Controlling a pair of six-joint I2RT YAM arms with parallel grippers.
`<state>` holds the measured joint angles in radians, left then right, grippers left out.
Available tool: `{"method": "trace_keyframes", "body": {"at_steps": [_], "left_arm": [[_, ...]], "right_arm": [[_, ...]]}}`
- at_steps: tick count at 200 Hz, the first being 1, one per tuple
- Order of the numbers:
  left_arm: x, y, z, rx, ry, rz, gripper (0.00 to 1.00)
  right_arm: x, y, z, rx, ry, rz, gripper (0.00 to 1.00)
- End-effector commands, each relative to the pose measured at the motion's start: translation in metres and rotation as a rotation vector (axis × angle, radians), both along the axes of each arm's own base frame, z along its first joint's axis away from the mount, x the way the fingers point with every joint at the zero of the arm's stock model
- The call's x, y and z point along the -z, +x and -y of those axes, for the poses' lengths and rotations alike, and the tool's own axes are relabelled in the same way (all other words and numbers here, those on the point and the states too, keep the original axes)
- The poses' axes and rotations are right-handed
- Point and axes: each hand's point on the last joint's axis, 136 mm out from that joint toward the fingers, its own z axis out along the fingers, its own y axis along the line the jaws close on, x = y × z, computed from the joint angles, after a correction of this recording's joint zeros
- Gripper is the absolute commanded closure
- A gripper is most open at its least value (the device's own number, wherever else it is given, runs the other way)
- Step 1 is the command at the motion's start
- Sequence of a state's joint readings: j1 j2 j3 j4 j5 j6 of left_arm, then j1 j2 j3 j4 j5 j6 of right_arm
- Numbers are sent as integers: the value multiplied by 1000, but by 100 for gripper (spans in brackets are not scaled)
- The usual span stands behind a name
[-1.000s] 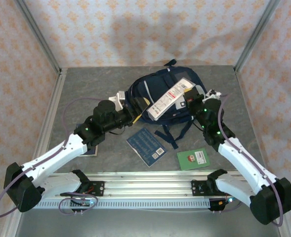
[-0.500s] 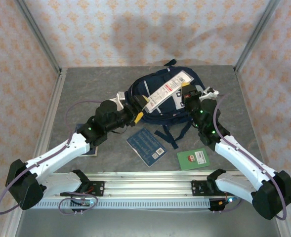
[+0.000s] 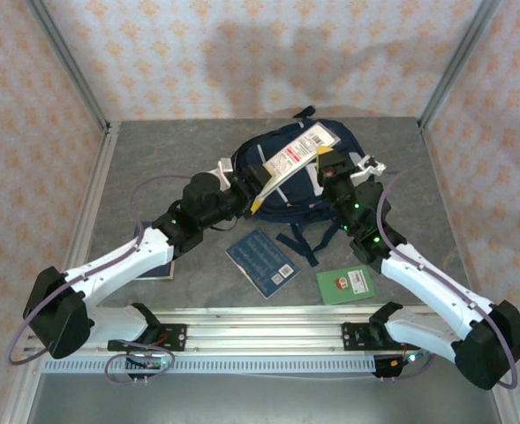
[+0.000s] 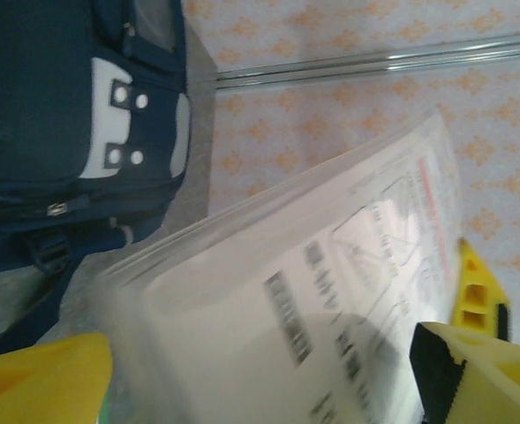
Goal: Pack the student bag
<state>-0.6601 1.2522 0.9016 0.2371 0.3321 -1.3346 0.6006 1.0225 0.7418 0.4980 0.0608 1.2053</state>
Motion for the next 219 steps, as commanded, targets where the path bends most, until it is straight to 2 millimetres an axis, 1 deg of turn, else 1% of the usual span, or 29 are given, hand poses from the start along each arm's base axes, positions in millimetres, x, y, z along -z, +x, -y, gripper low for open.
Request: {"method": "trace_keyframes", "body": {"at_steps": [1,38,54,78,132,146,155,176,201,211,219], "left_arm": [[-39,9,-3,-30,-46,103,16],[-46,13,-9,-50,-42,134,35],[-47,14,-8,-45,-48,139,42],[-48,13,-7,-38,-51,146,55],[-50,8,-15,-52,-13,175,74],[-51,6,-16,-51,-8,179,76],[-50,5,-18,-53,2,179,78],[-47,4,-24,-71,21,179,81],[-45,3,-35,-92,53,176,82],[-42,2,-42,-107,86,172,82],[-39,1,-49,-123,118,172,82]], "right_arm": [[-7,-3,2,9,48,38,100],[10,-6,0,-2,50,11,100],[18,-7,-2,-8,45,-2,100],[29,-7,-1,-1,34,-17,100],[46,-7,1,12,11,-46,100],[50,-6,2,17,-3,-58,100],[52,-6,2,18,-19,-65,95],[56,-7,0,9,-53,-74,80],[67,-8,1,15,-143,-119,59],[73,-9,3,17,-194,-151,54],[77,-10,4,17,-228,-170,52]]}}
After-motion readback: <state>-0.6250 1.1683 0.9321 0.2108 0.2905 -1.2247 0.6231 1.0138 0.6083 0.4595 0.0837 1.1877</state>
